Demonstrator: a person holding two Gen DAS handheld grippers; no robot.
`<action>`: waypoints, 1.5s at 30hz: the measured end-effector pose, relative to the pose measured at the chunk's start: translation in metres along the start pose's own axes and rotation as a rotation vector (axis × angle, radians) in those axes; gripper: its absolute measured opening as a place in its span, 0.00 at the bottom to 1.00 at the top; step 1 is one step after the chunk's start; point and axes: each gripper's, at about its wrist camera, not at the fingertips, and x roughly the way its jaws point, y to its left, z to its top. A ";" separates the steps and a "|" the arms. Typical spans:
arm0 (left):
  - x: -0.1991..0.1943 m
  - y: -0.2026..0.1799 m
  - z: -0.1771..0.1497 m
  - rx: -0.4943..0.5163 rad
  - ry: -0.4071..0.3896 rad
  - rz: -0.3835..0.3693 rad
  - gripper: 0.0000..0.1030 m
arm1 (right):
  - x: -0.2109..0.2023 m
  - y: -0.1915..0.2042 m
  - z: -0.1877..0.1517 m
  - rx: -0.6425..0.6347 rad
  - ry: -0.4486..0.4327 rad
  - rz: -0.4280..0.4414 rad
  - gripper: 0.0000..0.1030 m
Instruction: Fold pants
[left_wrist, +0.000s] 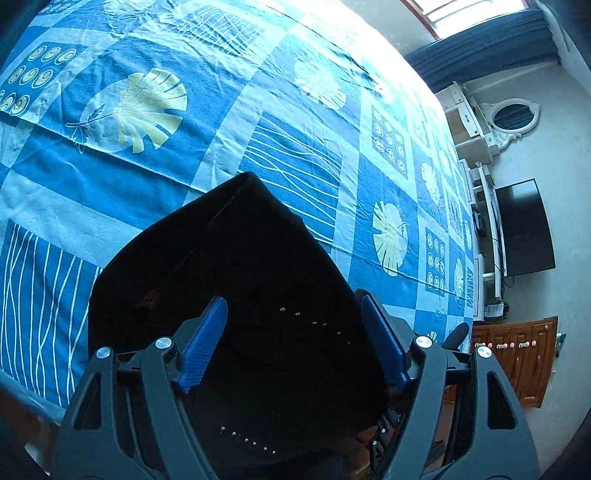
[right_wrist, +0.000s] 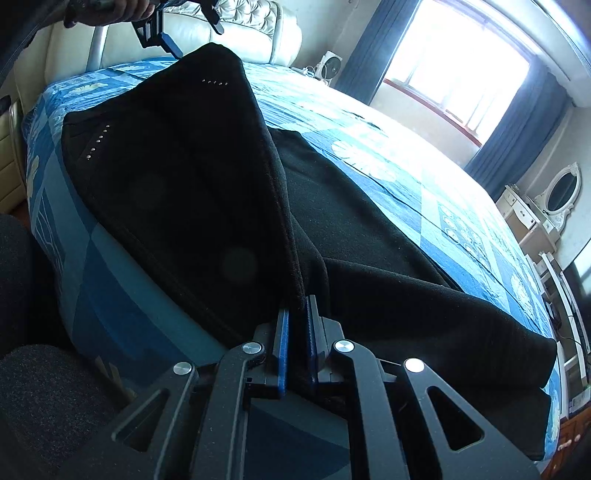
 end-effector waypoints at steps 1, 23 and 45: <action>0.001 -0.005 0.005 -0.028 0.012 0.010 0.72 | 0.000 -0.001 0.000 0.004 -0.002 0.001 0.09; -0.001 0.010 -0.009 -0.213 0.047 0.213 0.06 | 0.001 -0.010 -0.003 0.057 -0.030 0.040 0.09; -0.011 0.149 -0.168 -0.328 -0.094 -0.031 0.08 | -0.028 -0.081 -0.014 0.510 0.036 0.266 0.32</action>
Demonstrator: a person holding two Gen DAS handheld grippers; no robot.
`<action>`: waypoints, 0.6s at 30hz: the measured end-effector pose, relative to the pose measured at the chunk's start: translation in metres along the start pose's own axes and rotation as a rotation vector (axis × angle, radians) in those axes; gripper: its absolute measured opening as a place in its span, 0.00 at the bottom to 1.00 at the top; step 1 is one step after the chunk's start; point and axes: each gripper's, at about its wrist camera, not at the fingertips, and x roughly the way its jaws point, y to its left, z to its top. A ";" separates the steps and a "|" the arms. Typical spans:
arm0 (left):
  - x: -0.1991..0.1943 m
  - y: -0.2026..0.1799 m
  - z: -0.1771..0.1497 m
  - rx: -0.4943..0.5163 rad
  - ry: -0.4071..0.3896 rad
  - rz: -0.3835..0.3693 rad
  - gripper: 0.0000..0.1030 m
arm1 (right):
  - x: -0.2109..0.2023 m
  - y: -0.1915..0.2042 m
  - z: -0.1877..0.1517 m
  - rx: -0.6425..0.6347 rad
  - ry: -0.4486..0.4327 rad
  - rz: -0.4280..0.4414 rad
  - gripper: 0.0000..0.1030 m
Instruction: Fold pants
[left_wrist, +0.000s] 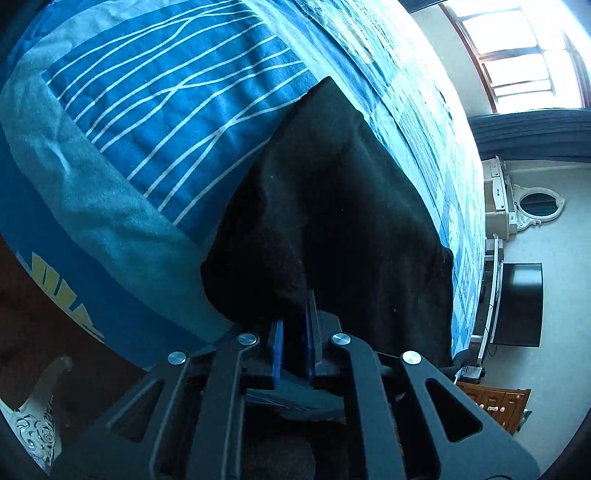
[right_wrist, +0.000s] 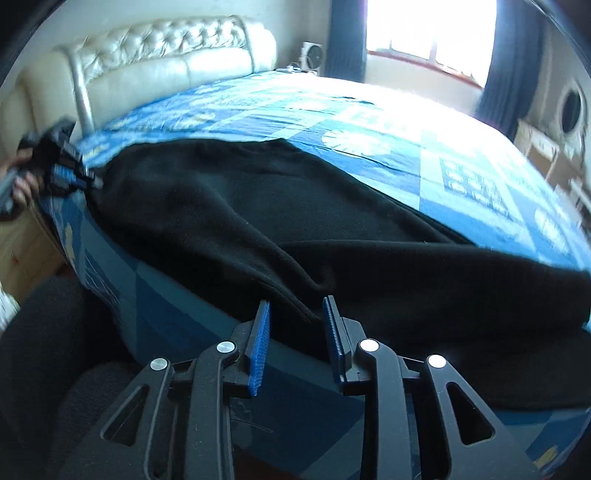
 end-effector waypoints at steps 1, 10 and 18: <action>0.000 -0.002 0.000 0.013 -0.003 0.005 0.08 | -0.004 -0.020 0.003 0.124 -0.007 0.019 0.32; 0.005 0.004 0.000 -0.009 0.006 -0.024 0.11 | -0.012 -0.135 -0.024 0.820 -0.033 0.003 0.32; 0.007 0.010 -0.002 -0.010 0.009 -0.026 0.11 | 0.010 -0.146 -0.035 0.992 -0.096 0.143 0.27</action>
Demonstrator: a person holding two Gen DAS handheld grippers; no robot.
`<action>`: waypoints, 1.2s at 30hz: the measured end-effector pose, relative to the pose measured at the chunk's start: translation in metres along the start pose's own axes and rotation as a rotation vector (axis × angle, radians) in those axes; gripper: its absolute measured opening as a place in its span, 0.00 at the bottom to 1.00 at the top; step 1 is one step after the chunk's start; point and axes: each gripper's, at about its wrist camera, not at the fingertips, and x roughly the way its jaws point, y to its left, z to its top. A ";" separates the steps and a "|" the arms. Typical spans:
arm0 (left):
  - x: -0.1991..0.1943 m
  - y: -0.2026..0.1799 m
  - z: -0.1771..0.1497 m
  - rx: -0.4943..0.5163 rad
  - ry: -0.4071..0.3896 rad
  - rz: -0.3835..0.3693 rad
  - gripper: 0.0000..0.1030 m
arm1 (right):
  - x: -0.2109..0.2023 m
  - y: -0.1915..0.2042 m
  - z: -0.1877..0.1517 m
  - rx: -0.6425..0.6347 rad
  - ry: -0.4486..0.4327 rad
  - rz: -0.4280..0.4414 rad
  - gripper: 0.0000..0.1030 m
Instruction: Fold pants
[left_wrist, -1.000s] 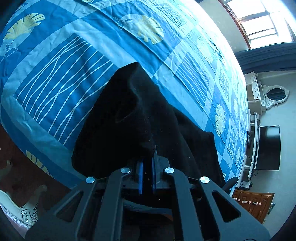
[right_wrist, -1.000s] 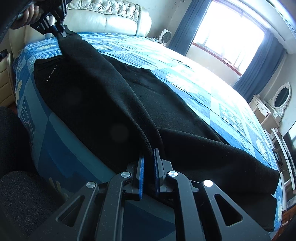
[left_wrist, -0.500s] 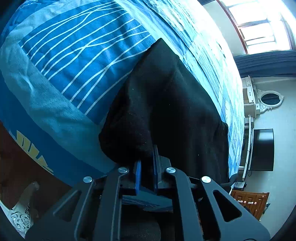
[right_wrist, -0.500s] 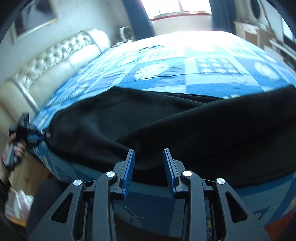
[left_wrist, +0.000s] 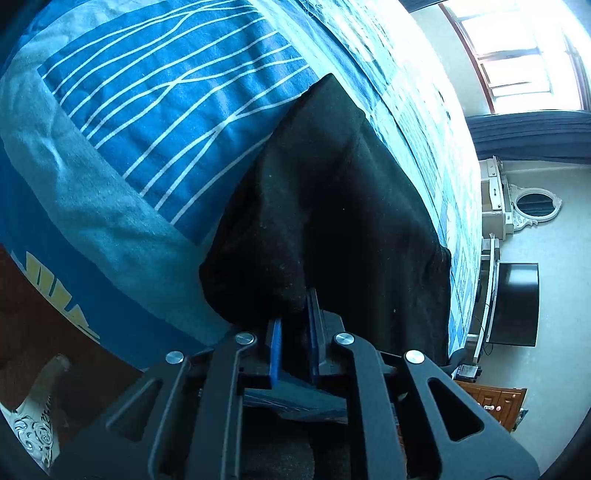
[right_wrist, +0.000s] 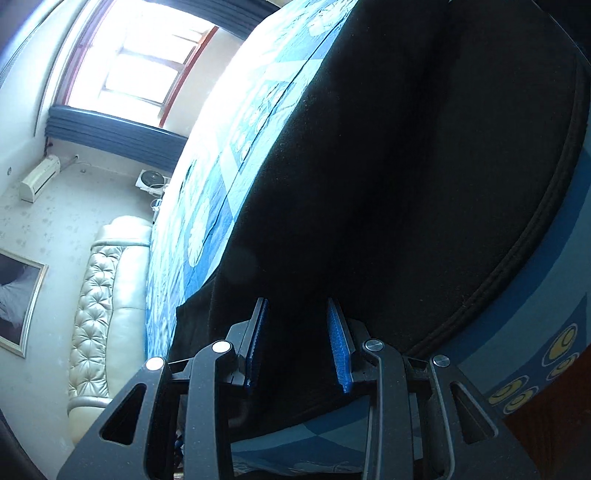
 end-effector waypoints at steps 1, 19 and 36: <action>0.000 0.000 0.000 -0.004 0.002 -0.003 0.11 | 0.003 0.004 0.001 -0.016 0.005 -0.006 0.10; 0.000 0.020 -0.011 -0.083 0.008 -0.132 0.11 | -0.035 -0.041 0.006 0.059 0.007 0.009 0.05; -0.060 -0.033 -0.031 0.304 -0.160 0.160 0.13 | -0.089 -0.041 0.022 -0.072 -0.030 -0.064 0.02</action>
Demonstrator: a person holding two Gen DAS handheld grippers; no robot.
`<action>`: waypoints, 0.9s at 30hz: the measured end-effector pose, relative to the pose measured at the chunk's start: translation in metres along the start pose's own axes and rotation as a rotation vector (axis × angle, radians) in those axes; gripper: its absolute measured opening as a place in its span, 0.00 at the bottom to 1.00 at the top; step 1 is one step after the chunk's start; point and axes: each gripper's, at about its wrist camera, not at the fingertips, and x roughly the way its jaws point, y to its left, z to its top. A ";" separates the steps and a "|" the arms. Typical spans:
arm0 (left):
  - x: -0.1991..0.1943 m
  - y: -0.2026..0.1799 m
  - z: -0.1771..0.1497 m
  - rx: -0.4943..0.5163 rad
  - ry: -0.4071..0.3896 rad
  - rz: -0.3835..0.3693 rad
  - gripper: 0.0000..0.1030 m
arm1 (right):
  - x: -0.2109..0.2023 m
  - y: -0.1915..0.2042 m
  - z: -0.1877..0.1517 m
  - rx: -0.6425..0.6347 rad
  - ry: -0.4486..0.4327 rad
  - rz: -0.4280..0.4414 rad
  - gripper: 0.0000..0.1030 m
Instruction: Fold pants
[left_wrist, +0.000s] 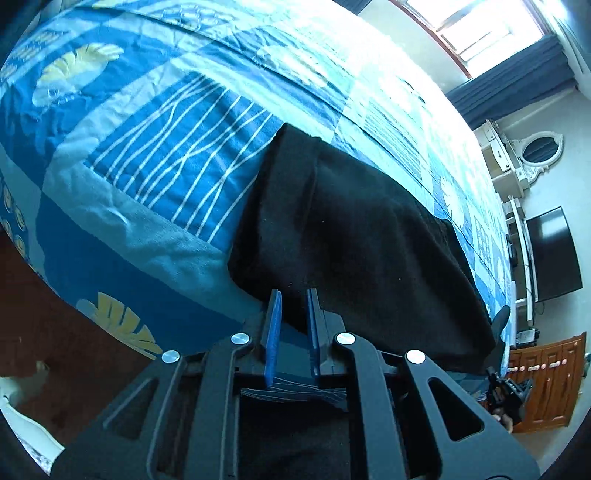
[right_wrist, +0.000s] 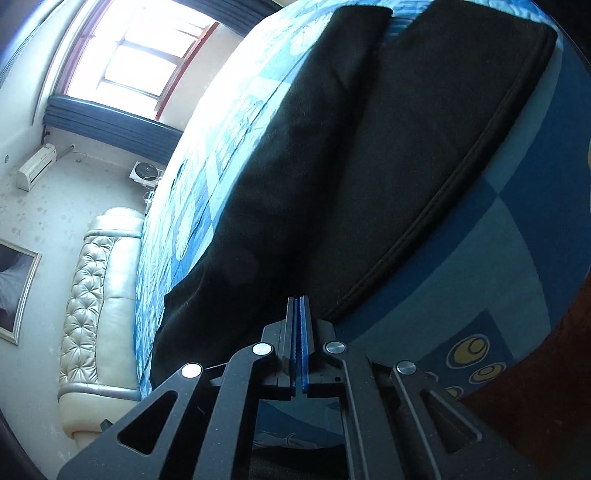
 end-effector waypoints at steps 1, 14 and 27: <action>-0.007 -0.007 0.002 0.030 -0.021 0.010 0.15 | -0.008 0.000 0.012 -0.010 -0.034 -0.007 0.03; 0.056 -0.070 0.029 0.047 -0.099 -0.032 0.70 | 0.007 -0.059 0.172 0.224 -0.251 -0.059 0.34; 0.079 -0.066 0.013 0.031 -0.070 -0.018 0.80 | -0.011 -0.049 0.188 0.157 -0.343 -0.047 0.06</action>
